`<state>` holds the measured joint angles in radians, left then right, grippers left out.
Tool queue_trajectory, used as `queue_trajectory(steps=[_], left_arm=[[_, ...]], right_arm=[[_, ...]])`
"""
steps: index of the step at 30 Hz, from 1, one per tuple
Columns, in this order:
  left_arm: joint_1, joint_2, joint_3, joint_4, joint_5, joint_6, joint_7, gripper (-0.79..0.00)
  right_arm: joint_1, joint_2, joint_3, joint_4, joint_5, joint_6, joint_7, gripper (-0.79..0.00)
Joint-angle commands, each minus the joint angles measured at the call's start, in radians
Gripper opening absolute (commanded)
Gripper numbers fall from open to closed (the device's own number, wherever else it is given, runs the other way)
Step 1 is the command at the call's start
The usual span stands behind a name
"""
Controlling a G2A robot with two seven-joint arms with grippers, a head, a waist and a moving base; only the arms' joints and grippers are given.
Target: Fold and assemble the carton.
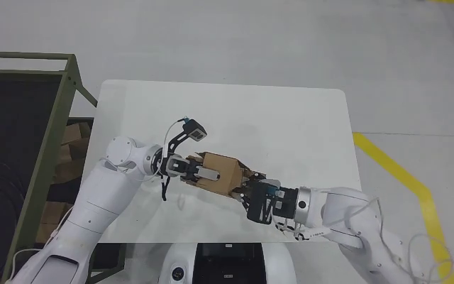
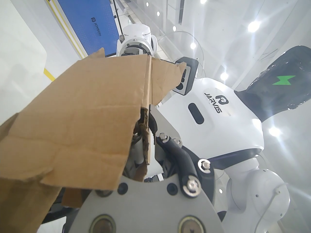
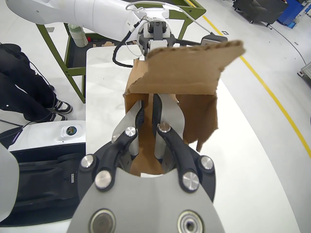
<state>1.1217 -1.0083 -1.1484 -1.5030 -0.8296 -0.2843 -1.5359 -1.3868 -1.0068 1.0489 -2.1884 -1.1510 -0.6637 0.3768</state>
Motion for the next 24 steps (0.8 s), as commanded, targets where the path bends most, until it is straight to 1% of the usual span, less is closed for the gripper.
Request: queue_trajectory(steps=[1, 11, 24], left_arm=[[0.001, -0.001, -0.001, 0.001, -0.001, 0.000, 0.000, -0.785], [0.003, -0.002, -0.005, -0.002, 0.004, 0.000, 0.000, -0.785], [0.001, 0.000, 0.004, -0.003, 0.002, 0.000, 0.000, -0.785]], right_arm=[[0.011, -0.002, -0.011, 0.006, 0.004, 0.001, 0.008, -0.717], [0.051, -0.011, -0.047, 0.021, 0.024, 0.008, 0.034, -0.720], [0.053, -0.011, -0.031, 0.021, 0.044, 0.006, 0.026, -0.714]])
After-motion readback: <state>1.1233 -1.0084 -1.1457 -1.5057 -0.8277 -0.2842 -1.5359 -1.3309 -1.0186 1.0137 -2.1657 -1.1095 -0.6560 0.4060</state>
